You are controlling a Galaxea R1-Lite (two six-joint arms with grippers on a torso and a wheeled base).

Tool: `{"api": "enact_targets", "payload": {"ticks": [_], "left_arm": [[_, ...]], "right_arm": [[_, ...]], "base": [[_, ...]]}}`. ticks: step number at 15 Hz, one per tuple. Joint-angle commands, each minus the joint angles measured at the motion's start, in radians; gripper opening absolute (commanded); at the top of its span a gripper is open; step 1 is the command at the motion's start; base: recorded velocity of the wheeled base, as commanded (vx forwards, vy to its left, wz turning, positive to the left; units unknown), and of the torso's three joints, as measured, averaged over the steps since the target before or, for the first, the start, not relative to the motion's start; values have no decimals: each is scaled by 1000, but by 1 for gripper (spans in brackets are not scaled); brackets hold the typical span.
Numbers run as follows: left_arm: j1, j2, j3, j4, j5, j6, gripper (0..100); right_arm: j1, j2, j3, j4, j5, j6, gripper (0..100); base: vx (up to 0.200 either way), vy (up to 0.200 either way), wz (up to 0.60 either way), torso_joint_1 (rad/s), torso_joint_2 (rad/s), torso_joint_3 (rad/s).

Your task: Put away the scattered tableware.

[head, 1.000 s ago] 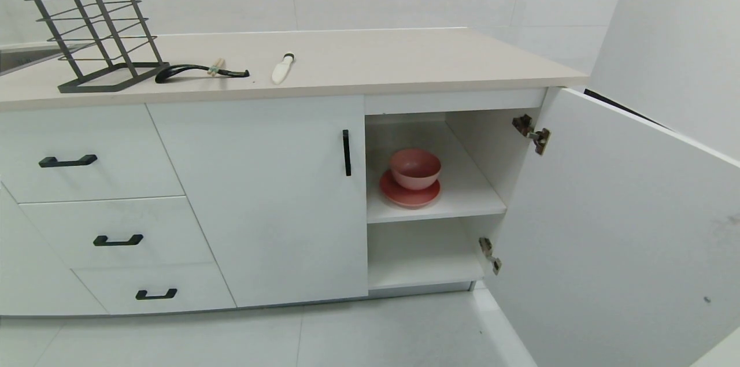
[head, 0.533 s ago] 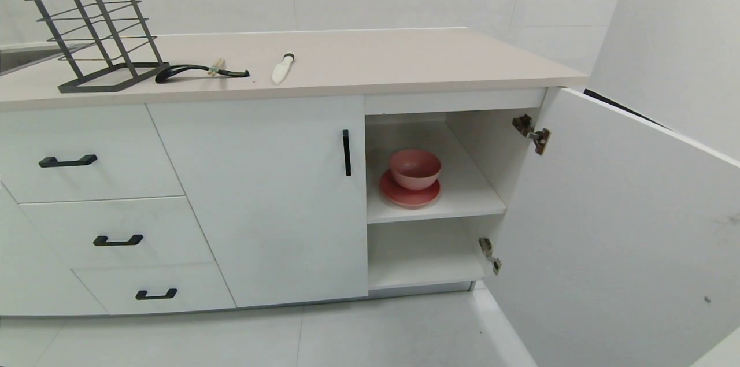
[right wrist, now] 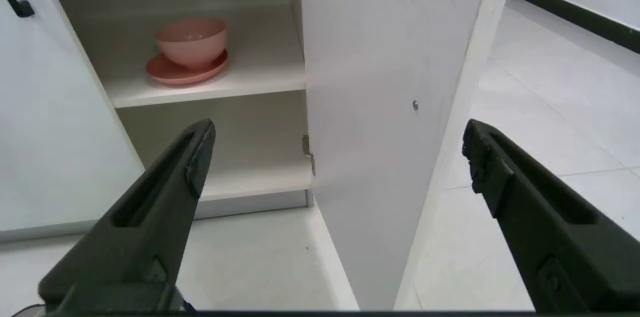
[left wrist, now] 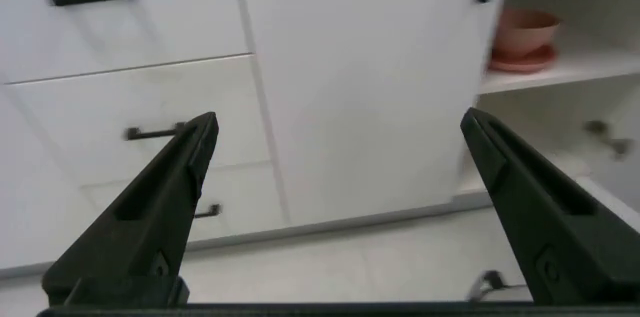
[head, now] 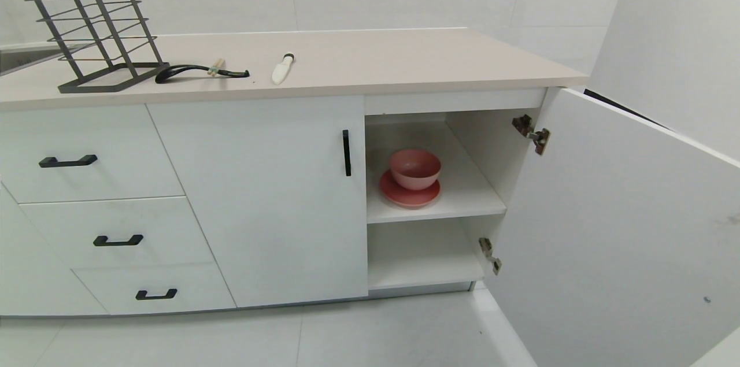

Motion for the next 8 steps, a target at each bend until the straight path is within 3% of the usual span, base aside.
{"api": "enact_targets", "payload": {"ticks": [1,3,4,5,8], "left_arm": [[0,0,0,3,0,-4,100],[0,0,0,15,-6,-13,100],[-2,0,-3,78,-11,-78,100],[-2,0,0,64,-9,-95,100],[-2,0,0,66,-9,-91,100]], "right_arm": [[0,1,0,1,0,1,100],[0,1,0,1,0,3,100],[0,1,0,1,0,1,100],[0,1,0,1,0,1,100],[0,1,0,1,0,1,100]], "base": [[0,0,0,0,0,0],[0,0,0,0,0,0],[0,0,0,0,0,0],[0,0,0,0,0,0],[-200,0,0,7,2,1]]}}
